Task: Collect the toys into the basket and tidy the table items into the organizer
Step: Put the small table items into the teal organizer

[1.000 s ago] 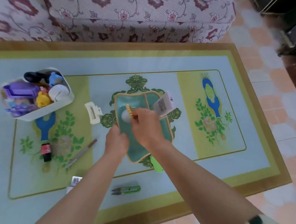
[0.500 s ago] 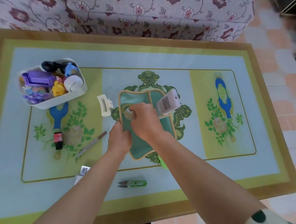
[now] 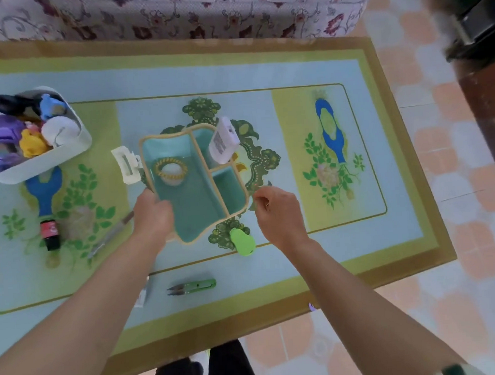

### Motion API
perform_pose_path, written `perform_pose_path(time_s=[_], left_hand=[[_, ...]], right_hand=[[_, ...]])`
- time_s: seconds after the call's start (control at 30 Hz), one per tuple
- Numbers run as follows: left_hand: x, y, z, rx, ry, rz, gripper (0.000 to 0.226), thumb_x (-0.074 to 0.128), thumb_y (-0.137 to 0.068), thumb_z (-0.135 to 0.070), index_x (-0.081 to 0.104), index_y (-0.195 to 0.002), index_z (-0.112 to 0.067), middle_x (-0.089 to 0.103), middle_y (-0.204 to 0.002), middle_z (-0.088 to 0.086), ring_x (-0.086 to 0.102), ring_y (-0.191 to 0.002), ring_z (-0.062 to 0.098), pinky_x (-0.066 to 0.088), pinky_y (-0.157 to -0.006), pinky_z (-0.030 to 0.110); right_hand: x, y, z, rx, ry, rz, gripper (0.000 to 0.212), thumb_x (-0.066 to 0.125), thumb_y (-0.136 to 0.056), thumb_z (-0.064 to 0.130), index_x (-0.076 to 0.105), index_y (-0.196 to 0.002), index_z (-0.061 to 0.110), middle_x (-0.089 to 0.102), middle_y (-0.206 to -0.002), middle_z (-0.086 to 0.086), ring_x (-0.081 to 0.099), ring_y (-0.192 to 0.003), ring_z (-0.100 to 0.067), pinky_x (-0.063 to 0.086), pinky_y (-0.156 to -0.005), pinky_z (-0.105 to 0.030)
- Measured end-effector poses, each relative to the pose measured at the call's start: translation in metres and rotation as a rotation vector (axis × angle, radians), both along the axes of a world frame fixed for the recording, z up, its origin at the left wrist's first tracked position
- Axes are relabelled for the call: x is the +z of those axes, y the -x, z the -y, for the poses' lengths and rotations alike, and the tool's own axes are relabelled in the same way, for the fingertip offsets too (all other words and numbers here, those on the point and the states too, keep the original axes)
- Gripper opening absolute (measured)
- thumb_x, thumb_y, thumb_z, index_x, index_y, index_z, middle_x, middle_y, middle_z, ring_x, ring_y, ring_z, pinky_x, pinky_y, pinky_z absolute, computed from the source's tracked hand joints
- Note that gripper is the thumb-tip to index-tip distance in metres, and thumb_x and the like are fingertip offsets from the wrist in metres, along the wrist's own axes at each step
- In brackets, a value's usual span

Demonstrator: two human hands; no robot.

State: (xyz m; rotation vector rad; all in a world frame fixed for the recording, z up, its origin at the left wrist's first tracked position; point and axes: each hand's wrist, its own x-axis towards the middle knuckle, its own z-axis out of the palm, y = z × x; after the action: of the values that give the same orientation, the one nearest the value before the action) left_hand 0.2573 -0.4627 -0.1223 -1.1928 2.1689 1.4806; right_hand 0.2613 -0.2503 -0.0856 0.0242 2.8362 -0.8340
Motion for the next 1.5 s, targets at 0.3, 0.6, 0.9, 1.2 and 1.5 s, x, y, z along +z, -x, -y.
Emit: perform_pose_path(time_s=[0.3,0.6,0.9,1.2,1.5], left_hand=[[-0.011,-0.024,-0.015,-0.04,-0.019,-0.017,0.032,0.045,-0.084,0.003,0.06,-0.106,-0.013,0.063,-0.094,0.002,0.059,-0.077,0.019,0.041,-0.057,0.026],[-0.012,-0.037,-0.011,-0.024,-0.047,-0.032,0.034,0.041,-0.082,0.007,0.059,-0.106,-0.011,0.065,-0.102,0.009,0.059,-0.089,0.028,0.044,-0.071,0.031],[0.012,-0.034,-0.004,0.041,-0.091,-0.064,0.032,0.039,-0.086,0.004,0.056,-0.107,-0.012,0.064,-0.107,0.008,0.06,-0.096,0.029,0.049,-0.076,0.037],[0.04,-0.036,0.015,0.149,-0.141,-0.156,0.025,0.054,-0.078,-0.007,0.061,-0.102,-0.006,0.067,-0.094,0.012,0.06,-0.081,0.027,0.046,-0.061,0.031],[0.044,-0.062,0.05,0.252,-0.028,-0.222,0.012,0.059,-0.088,-0.019,0.058,-0.076,-0.021,0.059,-0.069,-0.004,0.055,-0.062,0.016,0.037,-0.05,0.026]], right_hand=[[-0.09,-0.061,0.008,0.046,-0.289,0.428,0.057,0.07,-0.082,0.039,0.04,-0.122,0.012,0.042,-0.119,-0.008,0.047,-0.107,-0.028,0.049,-0.078,-0.04],[-0.096,-0.051,0.003,-0.076,-0.141,0.299,0.045,0.069,-0.083,0.028,0.046,-0.115,0.007,0.045,-0.111,-0.01,0.052,-0.096,-0.028,0.047,-0.074,-0.034],[0.024,-0.008,0.003,-0.206,0.189,-0.07,0.041,0.075,-0.074,0.025,0.057,-0.109,0.013,0.053,-0.102,-0.001,0.052,-0.084,-0.013,0.045,-0.073,-0.02],[0.09,-0.011,0.106,0.158,0.262,0.223,0.036,0.063,-0.085,0.034,0.052,-0.115,0.017,0.066,-0.099,-0.002,0.064,-0.088,-0.022,0.054,-0.076,-0.038],[0.048,-0.006,0.214,-0.189,0.371,0.604,0.036,0.046,-0.097,0.023,0.048,-0.124,-0.001,0.057,-0.116,-0.016,0.057,-0.105,-0.031,0.047,-0.09,-0.037]])
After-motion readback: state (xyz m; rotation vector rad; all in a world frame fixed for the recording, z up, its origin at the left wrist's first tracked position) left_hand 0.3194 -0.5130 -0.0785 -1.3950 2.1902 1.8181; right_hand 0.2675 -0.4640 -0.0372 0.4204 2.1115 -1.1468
